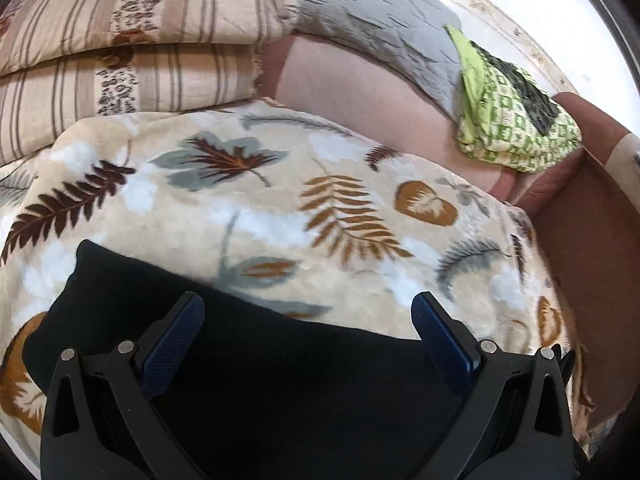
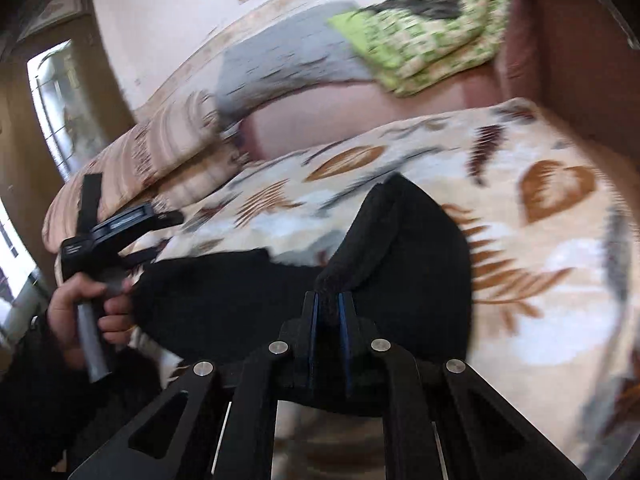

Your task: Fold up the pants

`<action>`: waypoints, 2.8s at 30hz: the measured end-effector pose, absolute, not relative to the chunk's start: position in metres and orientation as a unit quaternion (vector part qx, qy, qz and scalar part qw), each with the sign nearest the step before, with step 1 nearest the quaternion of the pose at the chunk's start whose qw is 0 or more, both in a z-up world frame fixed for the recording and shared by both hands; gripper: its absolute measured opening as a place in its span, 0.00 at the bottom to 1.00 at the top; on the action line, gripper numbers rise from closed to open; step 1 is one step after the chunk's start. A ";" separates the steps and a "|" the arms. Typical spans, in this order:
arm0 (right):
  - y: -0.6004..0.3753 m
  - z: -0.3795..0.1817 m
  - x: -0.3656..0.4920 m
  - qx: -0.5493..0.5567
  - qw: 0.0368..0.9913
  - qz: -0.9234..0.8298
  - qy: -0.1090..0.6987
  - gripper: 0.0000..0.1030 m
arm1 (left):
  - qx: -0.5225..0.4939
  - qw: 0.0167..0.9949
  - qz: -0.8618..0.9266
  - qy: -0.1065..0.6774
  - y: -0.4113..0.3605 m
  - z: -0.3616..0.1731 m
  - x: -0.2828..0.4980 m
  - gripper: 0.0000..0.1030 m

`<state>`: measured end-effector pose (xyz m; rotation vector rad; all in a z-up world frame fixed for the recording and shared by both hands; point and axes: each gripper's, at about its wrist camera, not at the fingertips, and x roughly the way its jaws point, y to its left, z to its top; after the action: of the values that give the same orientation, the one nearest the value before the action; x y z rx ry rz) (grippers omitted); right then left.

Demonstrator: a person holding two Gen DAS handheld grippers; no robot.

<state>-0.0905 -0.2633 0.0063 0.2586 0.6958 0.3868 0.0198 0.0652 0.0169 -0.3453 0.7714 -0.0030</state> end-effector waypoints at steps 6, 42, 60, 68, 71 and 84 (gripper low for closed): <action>-0.232 0.001 -0.077 0.152 0.895 0.236 0.347 0.08 | -0.242 0.882 -0.013 0.404 0.078 -0.005 0.028 1.00; -0.189 0.017 -0.126 0.006 0.893 0.344 0.291 0.46 | -0.273 0.824 -0.383 0.316 0.001 0.039 0.000 1.00; -0.256 -0.020 -0.075 0.100 0.881 0.209 0.412 0.00 | -0.290 0.795 -0.241 0.476 -0.007 -0.031 0.035 0.02; -0.249 -0.023 -0.010 0.089 0.887 0.184 0.414 0.06 | -0.251 0.830 -0.272 0.417 -0.014 0.000 0.000 0.24; -0.242 -0.044 0.002 0.081 0.885 0.185 0.419 0.00 | -0.238 0.827 -0.218 0.461 -0.017 -0.029 -0.008 0.11; -0.251 -0.011 -0.041 0.083 0.894 0.204 0.390 0.06 | -0.246 0.849 -0.205 0.420 -0.009 -0.018 -0.042 0.15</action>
<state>-0.0409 -0.2509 -0.0106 0.1728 0.8096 0.4229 -0.0416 -0.0089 -0.0181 -0.5184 0.8860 -0.4315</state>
